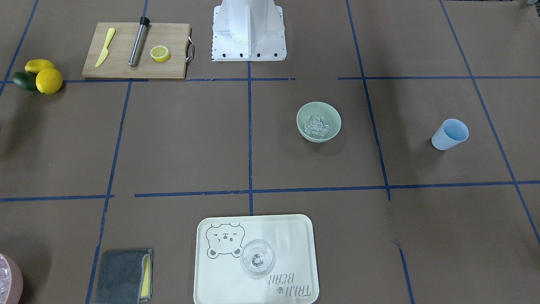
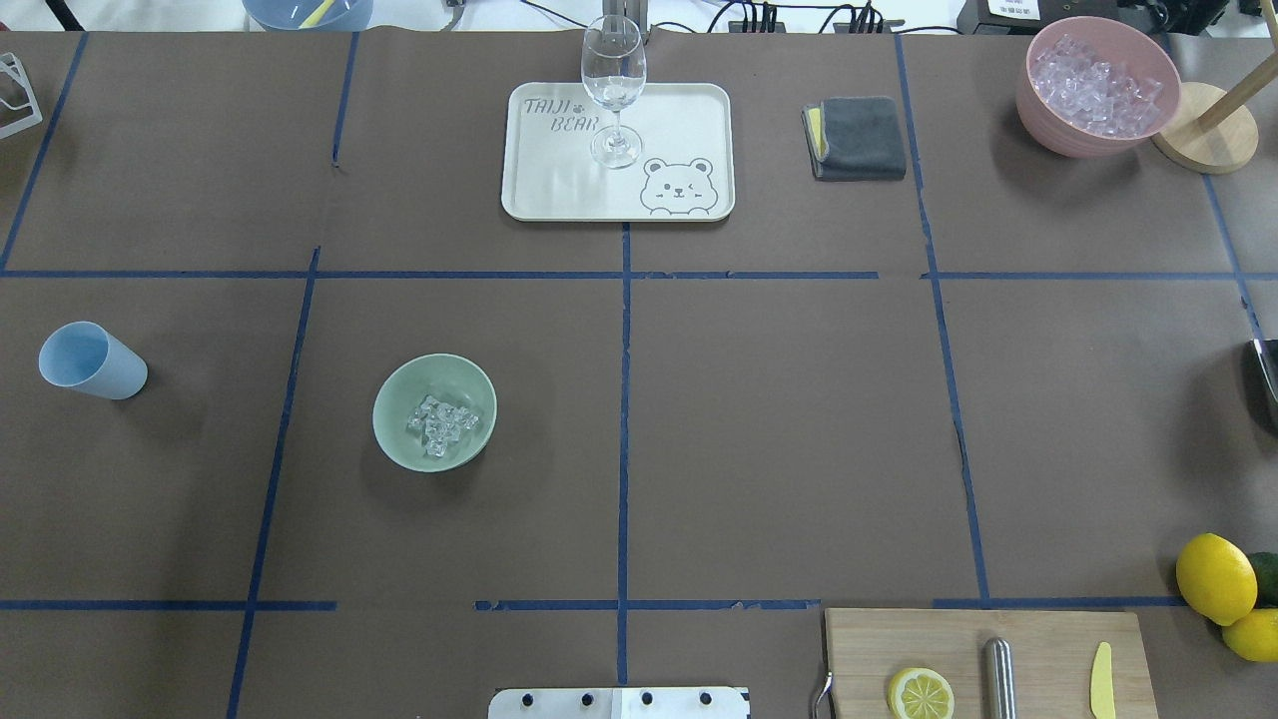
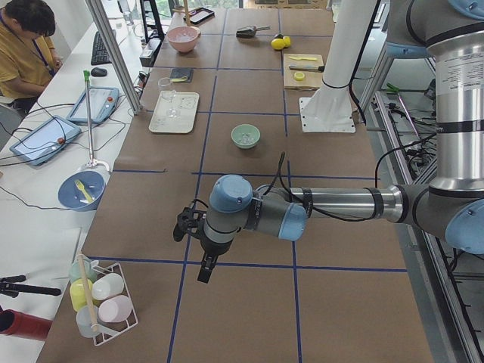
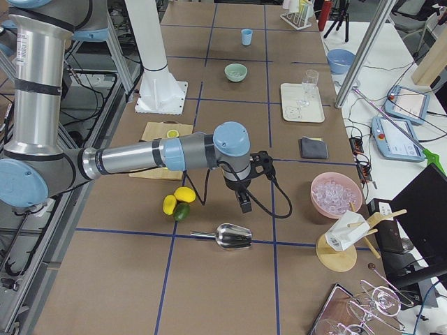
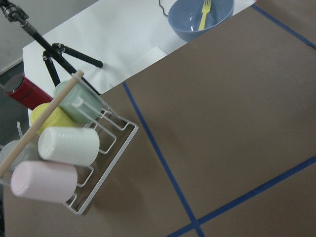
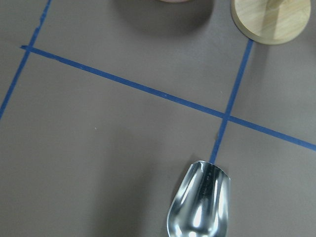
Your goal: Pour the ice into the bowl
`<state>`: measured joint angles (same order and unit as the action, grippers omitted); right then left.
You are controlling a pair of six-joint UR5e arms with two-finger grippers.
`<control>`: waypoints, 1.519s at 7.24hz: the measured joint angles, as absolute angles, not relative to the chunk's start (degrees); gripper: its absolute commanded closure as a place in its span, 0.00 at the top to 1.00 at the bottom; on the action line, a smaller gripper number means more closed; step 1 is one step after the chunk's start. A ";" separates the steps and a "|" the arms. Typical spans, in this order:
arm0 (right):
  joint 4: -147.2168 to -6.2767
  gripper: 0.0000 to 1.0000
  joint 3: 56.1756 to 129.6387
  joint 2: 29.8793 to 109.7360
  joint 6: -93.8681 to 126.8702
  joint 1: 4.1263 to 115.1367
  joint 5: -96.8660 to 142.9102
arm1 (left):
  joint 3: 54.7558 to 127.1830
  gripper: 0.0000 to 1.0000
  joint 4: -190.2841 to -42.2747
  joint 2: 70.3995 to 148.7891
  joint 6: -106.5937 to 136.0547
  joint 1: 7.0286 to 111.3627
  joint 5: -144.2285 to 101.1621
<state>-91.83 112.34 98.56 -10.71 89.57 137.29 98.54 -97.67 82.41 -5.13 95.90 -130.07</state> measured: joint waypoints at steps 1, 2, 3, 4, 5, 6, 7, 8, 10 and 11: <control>-91.80 1.00 114.47 97.77 -7.74 87.06 137.41 | 99.90 1.00 -91.87 82.06 -5.74 96.90 -132.07; -91.74 1.00 116.77 96.35 -3.71 83.87 137.44 | 101.15 1.00 -89.71 81.05 -5.96 97.23 -132.88; -91.09 1.00 118.39 94.18 0.02 79.55 137.44 | 101.77 1.00 -88.96 80.63 -5.98 97.31 -133.33; -89.20 1.00 119.05 91.97 3.40 74.65 137.41 | 101.96 1.00 -88.73 80.67 -5.89 97.30 -133.69; -85.68 1.00 119.34 89.91 9.41 69.63 137.24 | 102.10 1.00 -88.77 80.84 -5.76 97.25 -133.85; -81.71 1.00 119.54 87.09 18.52 64.38 136.70 | 102.26 1.00 -89.20 80.96 -5.82 97.18 -133.85; -79.20 1.00 119.64 82.75 29.16 58.52 134.84 | 102.39 1.00 -90.22 81.00 -5.96 97.11 -133.83; -78.21 1.00 119.57 77.53 39.37 51.72 130.65 | 102.48 1.00 -91.27 81.05 -6.02 97.08 -133.84; -79.77 1.00 115.72 64.32 55.50 36.70 116.13 | 102.94 1.00 -92.22 81.17 -6.06 97.04 -133.86; -82.20 1.00 110.76 56.46 60.15 31.59 109.60 | 103.25 1.00 -92.32 81.19 -6.06 97.03 -133.85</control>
